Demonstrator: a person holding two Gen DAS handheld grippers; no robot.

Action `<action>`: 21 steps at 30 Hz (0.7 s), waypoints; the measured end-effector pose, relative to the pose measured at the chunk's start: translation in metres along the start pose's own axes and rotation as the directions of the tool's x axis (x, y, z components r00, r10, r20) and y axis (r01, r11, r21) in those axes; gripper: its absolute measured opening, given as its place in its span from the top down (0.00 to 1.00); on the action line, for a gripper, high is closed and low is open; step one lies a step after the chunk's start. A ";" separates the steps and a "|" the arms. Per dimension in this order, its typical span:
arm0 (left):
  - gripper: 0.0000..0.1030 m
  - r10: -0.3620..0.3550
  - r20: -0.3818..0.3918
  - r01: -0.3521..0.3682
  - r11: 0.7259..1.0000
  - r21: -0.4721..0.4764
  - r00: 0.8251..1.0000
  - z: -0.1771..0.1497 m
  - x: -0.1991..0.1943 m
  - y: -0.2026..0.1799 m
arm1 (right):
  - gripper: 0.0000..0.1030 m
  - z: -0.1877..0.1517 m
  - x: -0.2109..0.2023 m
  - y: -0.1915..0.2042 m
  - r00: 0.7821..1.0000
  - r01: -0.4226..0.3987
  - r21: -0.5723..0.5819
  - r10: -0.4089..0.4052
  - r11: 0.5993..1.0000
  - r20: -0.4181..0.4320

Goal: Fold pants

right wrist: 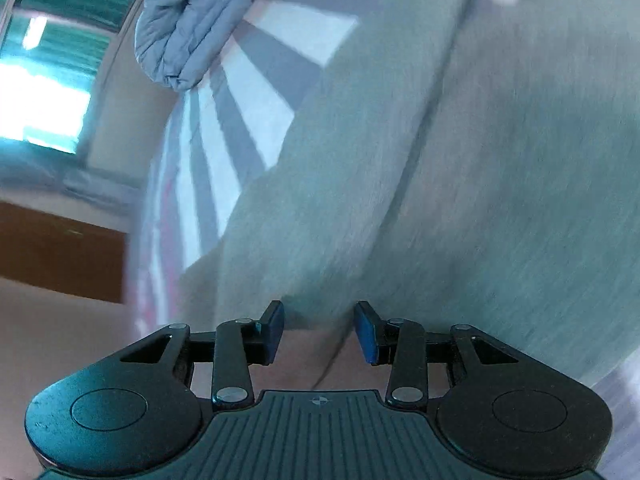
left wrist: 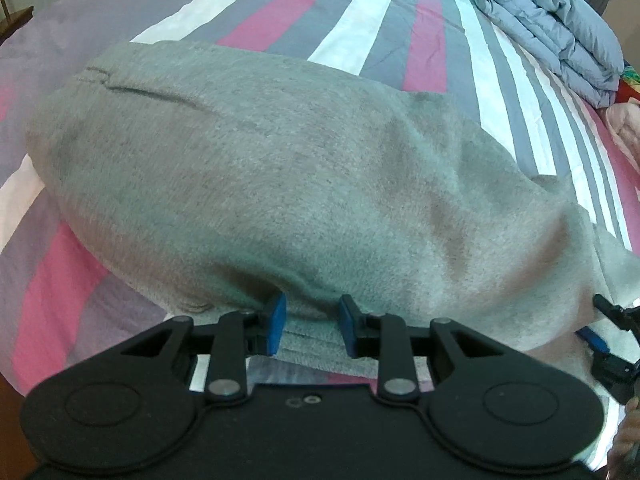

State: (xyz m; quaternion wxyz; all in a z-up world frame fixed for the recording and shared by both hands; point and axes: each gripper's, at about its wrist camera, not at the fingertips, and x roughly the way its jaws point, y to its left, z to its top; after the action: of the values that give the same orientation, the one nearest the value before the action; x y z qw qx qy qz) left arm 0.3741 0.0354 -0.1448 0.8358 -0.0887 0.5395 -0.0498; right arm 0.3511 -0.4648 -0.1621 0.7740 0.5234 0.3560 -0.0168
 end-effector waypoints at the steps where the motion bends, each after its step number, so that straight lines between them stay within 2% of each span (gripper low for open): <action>1: 0.81 0.002 0.000 -0.002 1.000 0.002 1.000 0.000 0.000 0.000 | 0.61 -0.006 0.005 0.000 0.999 -0.026 0.020 0.027 0.999 -0.041; 3: 0.81 0.001 0.001 -0.001 1.000 0.002 1.000 0.000 0.000 -0.001 | 0.61 -0.012 0.009 0.002 0.997 -0.047 0.007 0.048 0.999 -0.054; 5: 0.81 -0.004 0.002 0.004 1.000 0.003 1.000 0.000 0.000 0.000 | 0.61 -0.008 0.007 0.000 0.994 -0.103 0.034 0.103 0.994 -0.019; 6: 0.81 -0.007 0.003 0.007 1.000 0.003 1.000 -0.001 0.000 0.001 | 0.61 -0.006 0.004 -0.003 0.989 -0.144 0.065 0.142 0.987 0.031; 7: 0.81 -0.010 0.003 0.010 1.000 0.003 1.000 -0.001 0.000 0.001 | 0.61 -0.004 -0.006 -0.002 0.978 -0.182 0.071 0.173 0.981 0.117; 10: 0.81 -0.011 0.002 0.011 1.000 0.002 1.000 0.000 0.002 0.002 | 0.61 -0.007 -0.032 0.005 0.935 -0.257 0.005 0.247 0.967 0.254; 15: 0.81 0.009 0.010 -0.009 1.000 0.026 1.000 -0.002 0.003 -0.003 | 0.61 -0.017 -0.056 -0.002 0.869 -0.383 -0.032 0.372 0.923 0.326; 16: 0.81 0.014 0.012 -0.014 0.999 0.030 1.000 -0.002 0.003 -0.004 | 0.61 -0.018 -0.055 -0.001 0.882 -0.357 -0.047 0.354 0.933 0.310; 17: 0.81 0.016 0.013 -0.016 0.999 0.031 1.000 -0.002 0.003 -0.004 | 0.61 -0.019 -0.047 0.000 0.914 -0.311 -0.044 0.312 0.949 0.259; 19: 0.81 0.011 0.014 -0.011 1.000 0.022 1.000 -0.002 0.002 -0.003 | 0.61 -0.023 -0.033 -0.002 0.956 -0.233 -0.003 0.230 0.972 0.182; 20: 0.81 0.006 0.014 -0.006 1.000 0.016 1.000 -0.002 0.002 -0.001 | 0.61 -0.026 -0.035 -0.006 0.971 -0.165 0.024 0.158 0.986 0.178; 21: 0.81 0.001 0.014 -0.001 1.000 0.012 1.000 -0.002 0.002 -0.001 | 0.61 -0.031 -0.042 -0.012 0.971 -0.152 0.050 0.139 0.987 0.193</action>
State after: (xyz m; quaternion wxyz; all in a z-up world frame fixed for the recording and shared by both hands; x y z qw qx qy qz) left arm 0.3732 0.0344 -0.1472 0.8401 -0.0839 0.5334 -0.0518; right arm 0.2986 -0.4593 -0.1543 0.7861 0.5688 0.2410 -0.0210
